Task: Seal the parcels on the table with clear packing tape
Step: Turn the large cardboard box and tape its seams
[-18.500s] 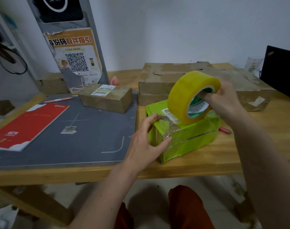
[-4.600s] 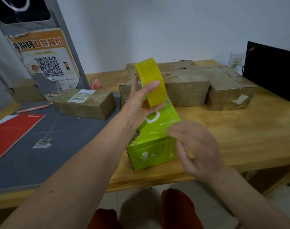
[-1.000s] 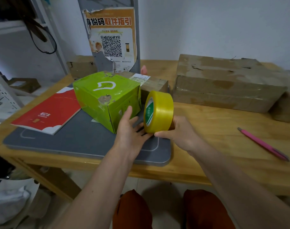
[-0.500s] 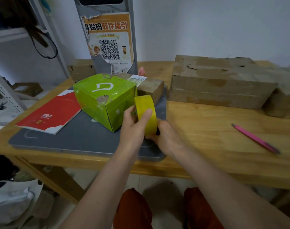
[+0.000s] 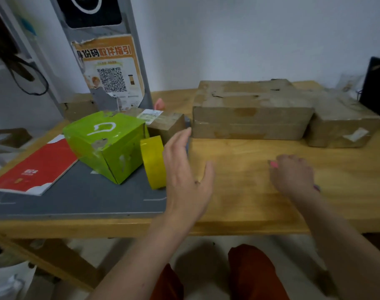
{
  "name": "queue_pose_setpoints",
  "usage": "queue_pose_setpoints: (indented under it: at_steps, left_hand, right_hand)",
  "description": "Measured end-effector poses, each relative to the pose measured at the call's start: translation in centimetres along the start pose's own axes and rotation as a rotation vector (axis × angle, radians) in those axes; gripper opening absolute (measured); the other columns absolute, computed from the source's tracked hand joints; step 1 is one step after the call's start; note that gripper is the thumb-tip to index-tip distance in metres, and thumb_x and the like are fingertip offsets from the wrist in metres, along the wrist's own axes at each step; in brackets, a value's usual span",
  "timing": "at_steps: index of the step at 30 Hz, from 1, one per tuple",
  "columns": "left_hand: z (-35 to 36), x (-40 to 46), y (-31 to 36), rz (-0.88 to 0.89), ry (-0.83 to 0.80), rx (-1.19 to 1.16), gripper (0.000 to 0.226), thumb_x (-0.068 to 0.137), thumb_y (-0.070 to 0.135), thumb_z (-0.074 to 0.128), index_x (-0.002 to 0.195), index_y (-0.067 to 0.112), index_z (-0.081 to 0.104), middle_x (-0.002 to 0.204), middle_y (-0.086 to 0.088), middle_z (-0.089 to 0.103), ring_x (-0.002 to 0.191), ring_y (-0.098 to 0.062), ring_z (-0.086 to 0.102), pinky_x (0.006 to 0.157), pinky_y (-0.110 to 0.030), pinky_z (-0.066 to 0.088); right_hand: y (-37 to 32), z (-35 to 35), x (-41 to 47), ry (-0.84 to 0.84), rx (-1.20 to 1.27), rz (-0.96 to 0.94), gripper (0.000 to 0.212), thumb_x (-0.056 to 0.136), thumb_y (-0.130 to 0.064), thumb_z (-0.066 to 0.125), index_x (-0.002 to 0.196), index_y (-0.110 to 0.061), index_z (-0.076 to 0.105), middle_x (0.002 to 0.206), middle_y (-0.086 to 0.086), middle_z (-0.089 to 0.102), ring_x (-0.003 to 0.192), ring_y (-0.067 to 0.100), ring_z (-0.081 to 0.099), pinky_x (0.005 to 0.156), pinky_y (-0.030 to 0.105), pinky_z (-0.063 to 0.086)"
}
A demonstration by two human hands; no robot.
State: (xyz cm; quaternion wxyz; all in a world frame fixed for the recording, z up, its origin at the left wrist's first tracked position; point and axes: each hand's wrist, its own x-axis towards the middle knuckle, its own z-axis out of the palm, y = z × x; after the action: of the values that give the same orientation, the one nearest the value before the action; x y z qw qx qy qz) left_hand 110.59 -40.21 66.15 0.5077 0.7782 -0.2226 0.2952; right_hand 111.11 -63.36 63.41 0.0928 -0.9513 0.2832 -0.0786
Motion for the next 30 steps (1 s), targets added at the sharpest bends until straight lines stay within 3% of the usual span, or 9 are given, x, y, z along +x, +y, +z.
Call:
queue_pose_setpoints:
  at_steps: [5, 9, 11, 14, 18, 21, 24, 27, 30]
  left_hand:
    - [2.9, -0.1, 0.0, -0.094, -0.085, -0.066, 0.060, 0.088, 0.027, 0.061, 0.142, 0.023, 0.035, 0.140, 0.002, 0.042, 0.136, -0.014, 0.040, 0.111, -0.047, 0.040]
    - [2.6, 0.9, 0.3, -0.129, -0.058, -0.134, 0.060, 0.087, 0.026, 0.062, 0.142, 0.020, 0.038, 0.139, 0.006, 0.042, 0.134, -0.005, 0.041, 0.112, -0.037, 0.041]
    - [1.6, 1.9, 0.2, -0.145, -0.002, -0.159, 0.060, 0.087, 0.023, 0.062, 0.142, 0.017, 0.039, 0.139, 0.006, 0.044, 0.133, -0.003, 0.042, 0.111, -0.033, 0.041]
    - [0.0, 3.4, 0.2, -0.151, 0.083, -0.195, 0.060, 0.085, 0.018, 0.062, 0.141, 0.018, 0.039, 0.138, 0.003, 0.046, 0.133, -0.007, 0.044, 0.110, -0.032, 0.043]
    - [-0.9, 4.5, -0.1, -0.172, 0.111, -0.196, 0.063, 0.084, 0.015, 0.062, 0.143, 0.014, 0.039, 0.138, 0.003, 0.046, 0.134, -0.005, 0.043, 0.112, -0.031, 0.041]
    - [0.1, 5.0, -0.2, -0.187, 0.080, -0.198, 0.063, 0.084, 0.017, 0.061, 0.141, 0.024, 0.036, 0.142, 0.004, 0.043, 0.136, 0.004, 0.038, 0.112, -0.020, 0.037]
    - [2.5, 5.6, -0.5, -0.265, 0.020, -0.220, 0.066, 0.085, 0.022, 0.060, 0.145, 0.026, 0.034, 0.147, 0.010, 0.037, 0.136, 0.008, 0.035, 0.112, -0.017, 0.034]
    - [6.1, 7.1, -1.5, -0.372, -0.046, -0.221, 0.073, 0.091, 0.016, 0.066, 0.153, 0.021, 0.027, 0.150, 0.013, 0.029, 0.136, 0.006, 0.029, 0.114, -0.020, 0.030]
    - [9.8, 9.8, -3.2, -0.531, -0.065, -0.225, 0.078, 0.093, 0.025, 0.066, 0.156, 0.022, 0.020, 0.158, 0.009, 0.026, 0.139, -0.004, 0.029, 0.108, -0.023, 0.029]
  right_hand:
    - [3.5, 0.4, 1.0, -0.012, -0.024, -0.014, 0.022, 0.098, -0.015, 0.049, 0.110, -0.003, 0.062, 0.105, 0.014, 0.057, 0.098, 0.030, 0.053, 0.080, 0.039, 0.044]
    - [-0.6, 1.0, 1.1, -0.182, 0.431, -0.193, 0.003, 0.093, -0.020, 0.063, 0.096, -0.019, 0.061, 0.094, 0.005, 0.068, 0.085, 0.022, 0.063, 0.075, 0.039, 0.053]
    - [-4.4, 1.4, 1.2, -0.233, 0.636, -0.291, 0.012, 0.091, -0.011, 0.064, 0.092, -0.022, 0.062, 0.079, -0.001, 0.067, 0.071, 0.016, 0.063, 0.070, 0.039, 0.054]
    - [-10.7, 1.9, 1.7, -0.292, 0.653, -0.487, 0.012, 0.091, -0.008, 0.065, 0.100, -0.013, 0.071, 0.075, -0.003, 0.064, 0.068, 0.012, 0.056, 0.070, 0.031, 0.048]
    - [-16.9, 1.6, 1.7, -0.391, 0.697, -0.660, 0.026, 0.087, -0.011, 0.059, 0.061, -0.011, 0.057, 0.065, 0.005, 0.055, 0.064, 0.016, 0.048, 0.059, 0.026, 0.039]
    - [-18.0, 2.0, 2.3, -0.377, 0.835, -0.638, 0.021, 0.086, -0.013, 0.055, 0.091, 0.003, 0.068, 0.084, 0.009, 0.065, 0.079, 0.021, 0.060, 0.074, 0.040, 0.052]
    - [-15.8, 2.1, 3.7, -0.265, 0.891, -0.527, 0.034, 0.094, -0.012, 0.052, 0.116, 0.013, 0.059, 0.095, 0.014, 0.060, 0.087, 0.019, 0.058, 0.078, 0.032, 0.050]
    - [-11.4, 2.2, 6.4, 0.015, 0.825, -0.259, 0.037, 0.096, -0.015, 0.058, 0.130, -0.002, 0.055, 0.128, 0.016, 0.054, 0.120, 0.030, 0.052, 0.103, 0.039, 0.042]
    - [-6.1, 1.4, 9.1, 0.183, 0.842, 0.050, 0.047, 0.099, -0.026, 0.055, 0.141, -0.010, 0.043, 0.146, 0.009, 0.037, 0.135, 0.025, 0.037, 0.108, 0.034, 0.032]
